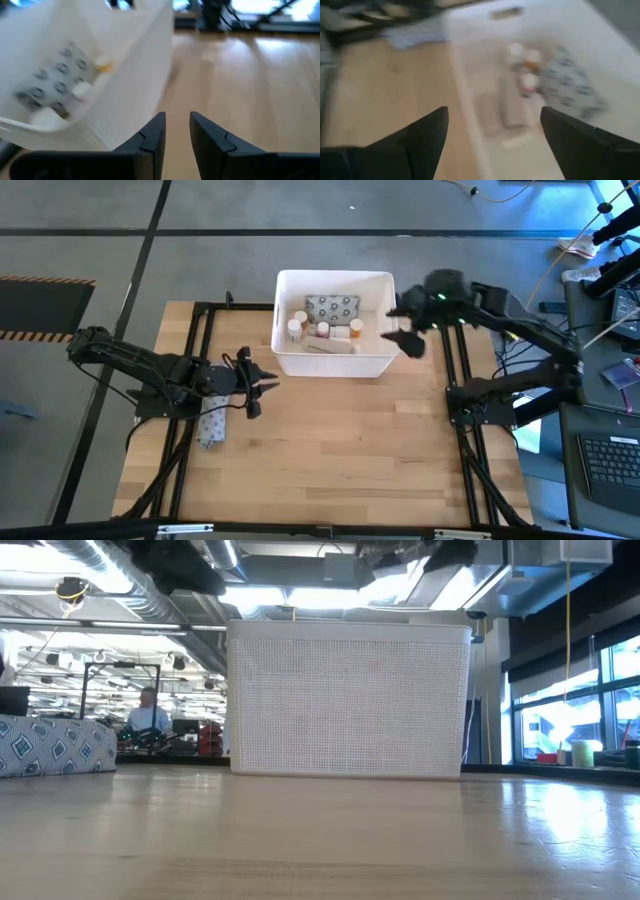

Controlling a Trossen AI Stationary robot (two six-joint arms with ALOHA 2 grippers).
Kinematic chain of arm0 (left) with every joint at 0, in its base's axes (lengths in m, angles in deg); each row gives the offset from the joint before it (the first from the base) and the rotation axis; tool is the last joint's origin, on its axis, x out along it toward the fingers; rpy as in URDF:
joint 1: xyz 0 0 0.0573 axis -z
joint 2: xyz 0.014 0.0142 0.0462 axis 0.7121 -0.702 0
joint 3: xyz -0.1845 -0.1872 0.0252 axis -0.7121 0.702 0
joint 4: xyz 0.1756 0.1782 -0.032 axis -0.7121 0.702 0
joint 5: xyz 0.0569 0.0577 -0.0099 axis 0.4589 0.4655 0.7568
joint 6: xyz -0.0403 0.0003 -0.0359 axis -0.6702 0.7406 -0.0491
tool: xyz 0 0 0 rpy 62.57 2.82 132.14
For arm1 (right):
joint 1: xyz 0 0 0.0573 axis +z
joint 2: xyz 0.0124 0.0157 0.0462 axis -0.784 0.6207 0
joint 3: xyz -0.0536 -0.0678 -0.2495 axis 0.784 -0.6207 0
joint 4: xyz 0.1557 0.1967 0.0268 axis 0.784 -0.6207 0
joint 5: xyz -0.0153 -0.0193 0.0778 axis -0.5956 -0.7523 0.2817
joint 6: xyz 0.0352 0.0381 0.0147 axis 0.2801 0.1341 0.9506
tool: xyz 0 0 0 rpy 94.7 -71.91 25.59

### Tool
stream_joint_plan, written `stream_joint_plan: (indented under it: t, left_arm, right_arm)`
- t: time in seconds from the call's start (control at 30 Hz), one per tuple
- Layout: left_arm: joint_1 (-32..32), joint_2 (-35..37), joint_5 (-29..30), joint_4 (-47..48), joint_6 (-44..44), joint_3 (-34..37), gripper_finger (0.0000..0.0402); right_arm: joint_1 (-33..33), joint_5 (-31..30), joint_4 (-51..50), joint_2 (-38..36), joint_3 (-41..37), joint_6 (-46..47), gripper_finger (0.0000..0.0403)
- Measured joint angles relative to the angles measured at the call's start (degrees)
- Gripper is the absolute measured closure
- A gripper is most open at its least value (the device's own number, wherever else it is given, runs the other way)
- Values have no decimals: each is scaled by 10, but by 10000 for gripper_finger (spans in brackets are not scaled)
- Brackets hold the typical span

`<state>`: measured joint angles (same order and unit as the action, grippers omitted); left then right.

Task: Pick & place medical supplies in basket/bin
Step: Return to Home Position

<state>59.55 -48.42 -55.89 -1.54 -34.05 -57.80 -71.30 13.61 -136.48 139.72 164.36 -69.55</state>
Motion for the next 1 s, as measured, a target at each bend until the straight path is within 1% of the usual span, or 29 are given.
stream_joint_plan:
  t: [0.07, 0.1, 0.17, 0.27, 0.37, 0.47, 0.5, 0.57, 0.67, 0.73, 0.83, 0.93, 1.0]
  left_arm:
    - [-3, 5, 22, -21, 16, 0, 320]
    - [-7, 9, 15, -31, 26, 0, 320]
    - [-16, 17, -29, -48, 45, 0, 320]
    - [-40, 33, -99, -77, 92, 0, 320]
    - [-86, 54, -130, -100, 123, 0, 320]
    - [-138, 85, -169, -94, 120, 0, 320]
    - [-153, 96, -182, -91, 119, 0, 320]
    - [-178, 117, -203, -118, 129, 15, 320]
    - [-219, 155, -225, -194, 137, 73, 320]
    - [-247, 183, -248, -224, 127, 116, 320]
    - [-287, 226, -280, -240, 109, 163, 320]
    - [-325, 266, -294, -242, 94, 194, 320]
    - [-348, 292, -320, -243, 79, 212, 320]
  right_arm:
    - [12, 33, 43, -50, -60, 5, 86]
    - [19, 51, 65, -79, -98, 11, 86]
    - [31, 75, 132, -141, -186, 24, 86]
    - [47, 87, 223, -235, -307, 29, 86]
    - [54, 92, 295, -309, -402, 39, 86]
    - [54, 89, 335, -373, -475, 40, 86]
    - [54, 89, 344, -393, -494, 40, 86]
    - [54, 90, 357, -434, -527, 40, 86]
    - [54, 89, 387, -494, -574, 40, 86]
    - [54, 89, 409, -535, -600, 40, 86]
    - [54, 89, 408, -587, -626, 41, 86]
    - [54, 89, 411, -629, -647, 42, 86]
    - [54, 89, 416, -652, -656, 40, 86]
